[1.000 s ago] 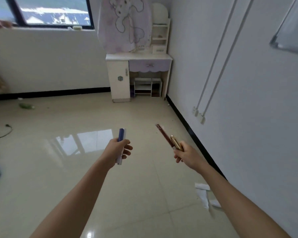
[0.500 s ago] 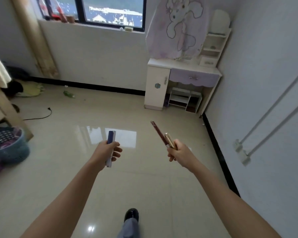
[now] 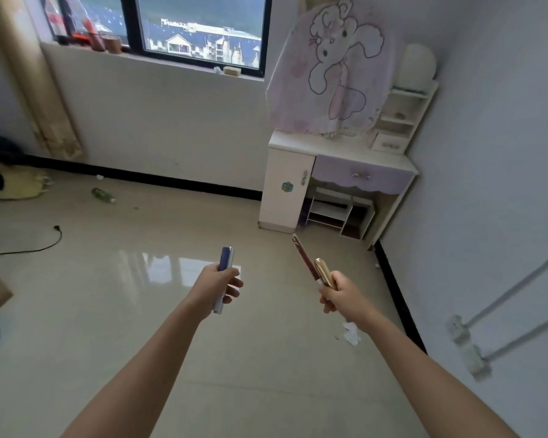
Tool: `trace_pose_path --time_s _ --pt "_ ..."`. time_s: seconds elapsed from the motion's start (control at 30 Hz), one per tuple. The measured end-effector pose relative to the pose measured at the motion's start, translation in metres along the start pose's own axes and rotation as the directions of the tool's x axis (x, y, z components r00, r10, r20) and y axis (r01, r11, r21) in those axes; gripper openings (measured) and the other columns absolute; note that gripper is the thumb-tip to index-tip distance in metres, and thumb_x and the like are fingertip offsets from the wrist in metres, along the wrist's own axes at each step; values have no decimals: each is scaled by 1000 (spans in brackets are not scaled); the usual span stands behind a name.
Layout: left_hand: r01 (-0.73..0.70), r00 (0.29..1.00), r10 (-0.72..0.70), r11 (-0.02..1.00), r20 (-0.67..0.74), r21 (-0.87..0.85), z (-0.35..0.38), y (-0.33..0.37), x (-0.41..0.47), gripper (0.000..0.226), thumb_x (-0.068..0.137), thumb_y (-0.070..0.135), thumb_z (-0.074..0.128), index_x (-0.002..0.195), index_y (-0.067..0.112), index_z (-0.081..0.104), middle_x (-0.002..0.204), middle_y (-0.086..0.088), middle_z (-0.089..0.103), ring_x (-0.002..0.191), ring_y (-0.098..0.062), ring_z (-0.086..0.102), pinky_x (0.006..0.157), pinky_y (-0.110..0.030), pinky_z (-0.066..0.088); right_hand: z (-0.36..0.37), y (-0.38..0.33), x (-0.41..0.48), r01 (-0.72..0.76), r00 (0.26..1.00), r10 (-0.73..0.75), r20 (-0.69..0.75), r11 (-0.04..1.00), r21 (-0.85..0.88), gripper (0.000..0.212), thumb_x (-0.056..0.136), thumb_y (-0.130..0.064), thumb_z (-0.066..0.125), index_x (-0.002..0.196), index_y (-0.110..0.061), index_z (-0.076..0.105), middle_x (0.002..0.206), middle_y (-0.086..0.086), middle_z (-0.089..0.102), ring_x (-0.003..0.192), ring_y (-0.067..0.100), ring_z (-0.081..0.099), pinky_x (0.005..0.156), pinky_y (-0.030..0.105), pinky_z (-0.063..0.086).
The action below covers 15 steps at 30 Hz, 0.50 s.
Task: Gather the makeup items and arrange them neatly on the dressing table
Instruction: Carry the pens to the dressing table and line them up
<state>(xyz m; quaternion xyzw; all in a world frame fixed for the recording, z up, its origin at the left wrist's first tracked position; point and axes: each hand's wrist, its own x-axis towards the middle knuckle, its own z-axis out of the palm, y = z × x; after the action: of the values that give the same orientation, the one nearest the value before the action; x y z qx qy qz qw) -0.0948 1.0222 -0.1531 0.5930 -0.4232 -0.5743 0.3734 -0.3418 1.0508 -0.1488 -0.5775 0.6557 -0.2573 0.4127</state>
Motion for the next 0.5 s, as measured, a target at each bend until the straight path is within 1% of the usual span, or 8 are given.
trace_pose_path --time_s 0.13,0.27,0.37,0.5 --pt "-1 1000 0 1000 7 11 18 24 59 10 89 5 46 80 8 50 70 -10 57 53 -19 50 48 -24 36 -22 5 56 -25 1000 25 -9 999 26 12 94 -16 45 100 -5 45 72 4 55 56 13 53 55 22 40" --pt "-31 999 30 999 28 40 48 60 128 9 89 5 47 82 8 49 69 -10 57 52 -18 50 46 -24 36 -60 5 127 13 999 -11 -44 999 47 8 95 -16 46 95 -8 45 71 4 54 53 11 53 50 18 39" --pt "-71 997 69 996 28 49 71 91 176 8 90 3 46 83 6 49 69 -11 57 51 -19 50 45 -23 37 -93 0 182 53 996 -50 -71 998 44 8 94 -18 47 90 -12 47 72 4 56 54 13 54 54 21 42" --pt "-110 994 109 992 18 66 98 133 234 5 91 5 45 87 5 49 71 -11 57 54 -19 50 50 -26 38 -133 -12 251 92 993 -89 -80 995 46 11 94 -18 47 96 -7 47 71 4 56 57 14 54 57 22 45"
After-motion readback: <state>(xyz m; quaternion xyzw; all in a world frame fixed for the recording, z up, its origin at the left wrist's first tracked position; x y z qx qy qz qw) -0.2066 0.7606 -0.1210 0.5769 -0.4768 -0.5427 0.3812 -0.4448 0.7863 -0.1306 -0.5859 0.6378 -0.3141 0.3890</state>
